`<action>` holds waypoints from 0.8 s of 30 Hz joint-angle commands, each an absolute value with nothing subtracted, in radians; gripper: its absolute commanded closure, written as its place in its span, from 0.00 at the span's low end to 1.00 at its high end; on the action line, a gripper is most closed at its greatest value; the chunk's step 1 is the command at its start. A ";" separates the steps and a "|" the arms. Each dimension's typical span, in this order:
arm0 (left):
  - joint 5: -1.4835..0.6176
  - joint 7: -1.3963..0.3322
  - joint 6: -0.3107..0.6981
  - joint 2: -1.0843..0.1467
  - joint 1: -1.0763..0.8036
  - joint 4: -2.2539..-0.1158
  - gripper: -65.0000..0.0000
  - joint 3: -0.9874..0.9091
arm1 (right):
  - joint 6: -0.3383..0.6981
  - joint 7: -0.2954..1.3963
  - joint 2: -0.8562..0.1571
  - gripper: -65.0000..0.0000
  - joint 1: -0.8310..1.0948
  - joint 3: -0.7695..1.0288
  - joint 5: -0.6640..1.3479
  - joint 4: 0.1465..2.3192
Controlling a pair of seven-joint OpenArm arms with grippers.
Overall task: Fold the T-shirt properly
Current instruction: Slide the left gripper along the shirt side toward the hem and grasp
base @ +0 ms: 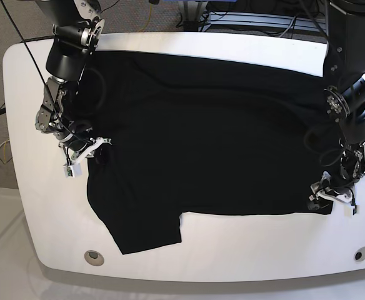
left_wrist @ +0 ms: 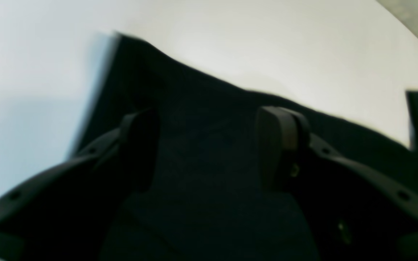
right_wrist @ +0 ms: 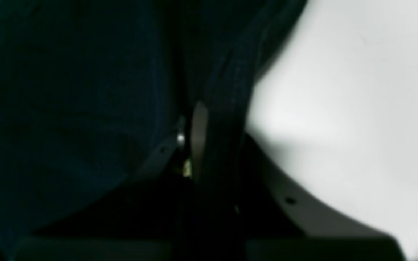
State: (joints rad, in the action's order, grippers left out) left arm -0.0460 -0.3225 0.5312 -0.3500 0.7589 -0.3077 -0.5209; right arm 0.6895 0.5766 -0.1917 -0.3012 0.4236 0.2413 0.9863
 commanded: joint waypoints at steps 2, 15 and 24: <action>-0.064 -0.273 0.530 -0.378 0.790 -0.314 0.40 -0.511 | 0.698 0.562 -0.205 1.00 -0.324 0.423 0.252 1.003; -0.068 -0.230 0.529 -0.376 0.798 -0.242 0.42 -0.510 | 0.698 0.563 -0.207 1.00 -0.321 0.424 0.242 1.025; -0.070 -0.250 0.542 -0.376 0.779 -0.261 0.46 -0.507 | 0.698 0.561 -0.209 1.00 -0.317 0.421 0.246 1.020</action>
State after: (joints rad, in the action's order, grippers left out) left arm -0.0544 -0.2615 0.5312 -0.3569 0.7494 -0.2333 -0.5095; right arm 0.6888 0.5793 -0.1944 -0.2966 0.4236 0.2321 1.0027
